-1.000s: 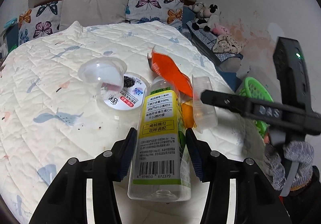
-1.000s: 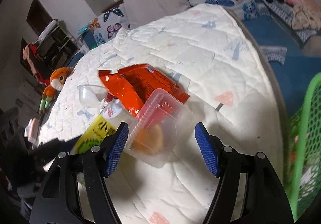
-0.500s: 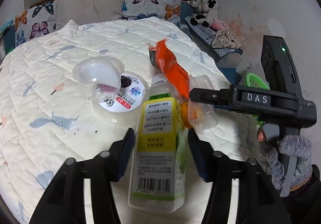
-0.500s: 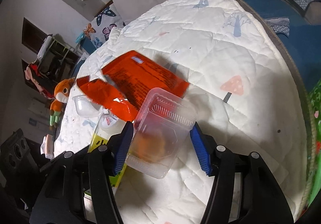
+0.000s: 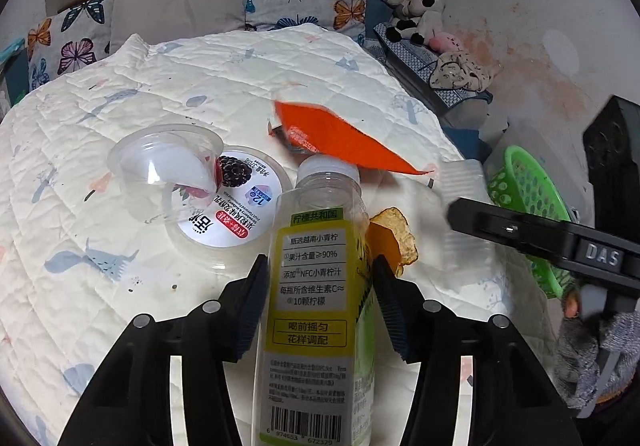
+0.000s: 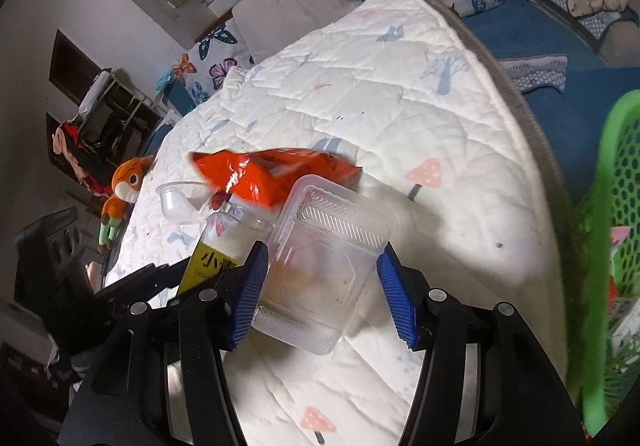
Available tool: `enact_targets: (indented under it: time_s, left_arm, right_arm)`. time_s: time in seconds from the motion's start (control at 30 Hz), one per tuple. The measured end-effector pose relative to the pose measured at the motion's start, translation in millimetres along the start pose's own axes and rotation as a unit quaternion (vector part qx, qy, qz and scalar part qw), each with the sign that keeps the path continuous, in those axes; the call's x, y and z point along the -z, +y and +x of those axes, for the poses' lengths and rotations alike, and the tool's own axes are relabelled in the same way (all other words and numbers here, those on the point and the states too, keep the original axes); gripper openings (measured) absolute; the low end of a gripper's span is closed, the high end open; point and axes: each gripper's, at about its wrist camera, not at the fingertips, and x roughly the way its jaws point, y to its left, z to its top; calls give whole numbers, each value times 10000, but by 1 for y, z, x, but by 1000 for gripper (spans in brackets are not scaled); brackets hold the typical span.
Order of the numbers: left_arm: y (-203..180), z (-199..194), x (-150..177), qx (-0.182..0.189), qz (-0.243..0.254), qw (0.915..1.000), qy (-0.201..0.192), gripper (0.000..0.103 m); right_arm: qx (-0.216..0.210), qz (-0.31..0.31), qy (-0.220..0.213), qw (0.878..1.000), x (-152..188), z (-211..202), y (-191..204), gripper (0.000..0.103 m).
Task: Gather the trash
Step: 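Carry bottle and box over the green basket and open both tools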
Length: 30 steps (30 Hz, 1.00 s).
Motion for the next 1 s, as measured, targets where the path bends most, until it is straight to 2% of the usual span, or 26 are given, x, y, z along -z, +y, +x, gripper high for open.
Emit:
enact_targets:
  time_s: [0.33,0.47,0.7,1.0]
  left_arm:
    - [-15,-36,14,183,-23,9993,-332,50]
    - [-29,-53,16,315,67,9982,-499,50]
    - [-75,-59,5,664,357,9952,-618,50]
    - [-151,-36,-19,1085,799,9894,-538,50]
  right_arm:
    - [123,-74,-292,9995,15,-45,-12,57]
    - [297,-62,-460,9985,21,-67,-22,57]
    - [811,62,-715,9941,28,-103,-59,57]
    - [1678,278,-903,9813,37,-135,-118,57]
